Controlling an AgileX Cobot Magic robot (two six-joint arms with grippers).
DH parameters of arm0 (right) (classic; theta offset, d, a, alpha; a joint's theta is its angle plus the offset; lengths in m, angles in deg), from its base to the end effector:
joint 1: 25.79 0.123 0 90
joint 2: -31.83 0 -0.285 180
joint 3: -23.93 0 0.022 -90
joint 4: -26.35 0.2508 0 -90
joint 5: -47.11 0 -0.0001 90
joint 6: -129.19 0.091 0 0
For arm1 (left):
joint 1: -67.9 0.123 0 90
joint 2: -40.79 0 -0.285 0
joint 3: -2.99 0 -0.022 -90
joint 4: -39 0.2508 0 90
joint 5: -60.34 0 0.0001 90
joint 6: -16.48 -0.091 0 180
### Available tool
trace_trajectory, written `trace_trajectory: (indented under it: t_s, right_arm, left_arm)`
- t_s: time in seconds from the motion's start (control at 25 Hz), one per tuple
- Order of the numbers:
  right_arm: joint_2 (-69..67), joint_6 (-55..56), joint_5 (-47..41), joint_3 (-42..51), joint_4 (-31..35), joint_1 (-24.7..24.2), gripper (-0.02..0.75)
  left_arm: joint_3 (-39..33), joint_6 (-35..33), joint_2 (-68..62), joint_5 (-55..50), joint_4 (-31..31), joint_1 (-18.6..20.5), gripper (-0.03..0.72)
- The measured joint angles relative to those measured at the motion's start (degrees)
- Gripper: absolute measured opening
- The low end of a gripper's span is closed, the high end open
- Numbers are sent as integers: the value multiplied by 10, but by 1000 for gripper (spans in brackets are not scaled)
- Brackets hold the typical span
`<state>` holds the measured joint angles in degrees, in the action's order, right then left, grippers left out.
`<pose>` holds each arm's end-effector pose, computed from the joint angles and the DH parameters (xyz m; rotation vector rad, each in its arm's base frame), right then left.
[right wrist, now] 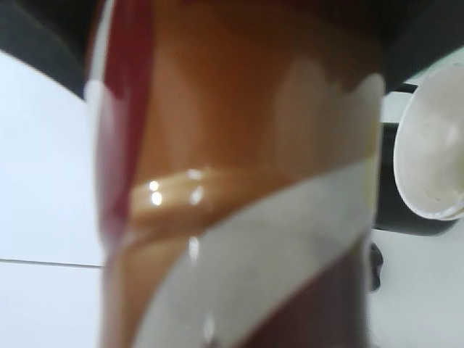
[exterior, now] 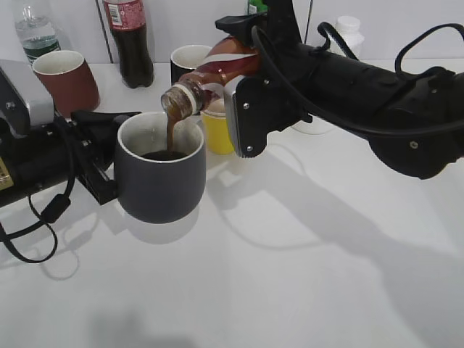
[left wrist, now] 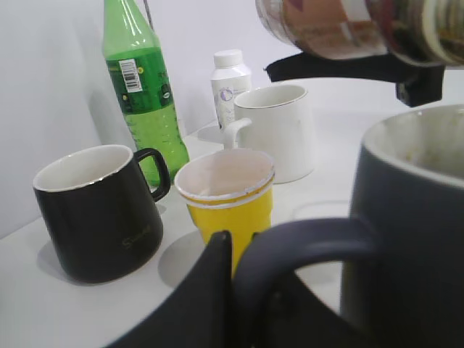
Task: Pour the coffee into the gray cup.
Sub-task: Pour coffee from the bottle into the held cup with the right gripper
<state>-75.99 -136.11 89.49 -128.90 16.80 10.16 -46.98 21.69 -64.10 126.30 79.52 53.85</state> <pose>0.2939 0.2257 0.2277 -1.5346 0.6447 -0.6635 0.2514 -0.1185 0.1739 0.8535 1.4369 -0.5271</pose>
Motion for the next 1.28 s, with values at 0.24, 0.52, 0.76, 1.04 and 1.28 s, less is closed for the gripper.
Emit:
trace_trajectory:
  t_s: [0.24, 0.52, 0.76, 1.04, 1.28]
  right_arm:
    - [0, -3, 0, 0, 0, 0, 528]
    - [0, -6, 0, 0, -4, 0, 528]
    - [0, -10, 0, 0, -4, 0, 528]
    - [0, -14, 0, 0, -5, 0, 528]
    - [0, -19, 0, 0, -6, 0, 528]
  left_arm:
    - [0, 0, 0, 0, 0, 0, 45]
    - [0, 0, 0, 0, 0, 0, 45]
    - [0, 0, 0, 0, 0, 0, 45]
    - [0, 0, 0, 0, 0, 0, 45]
    - [0, 0, 0, 0, 0, 0, 45]
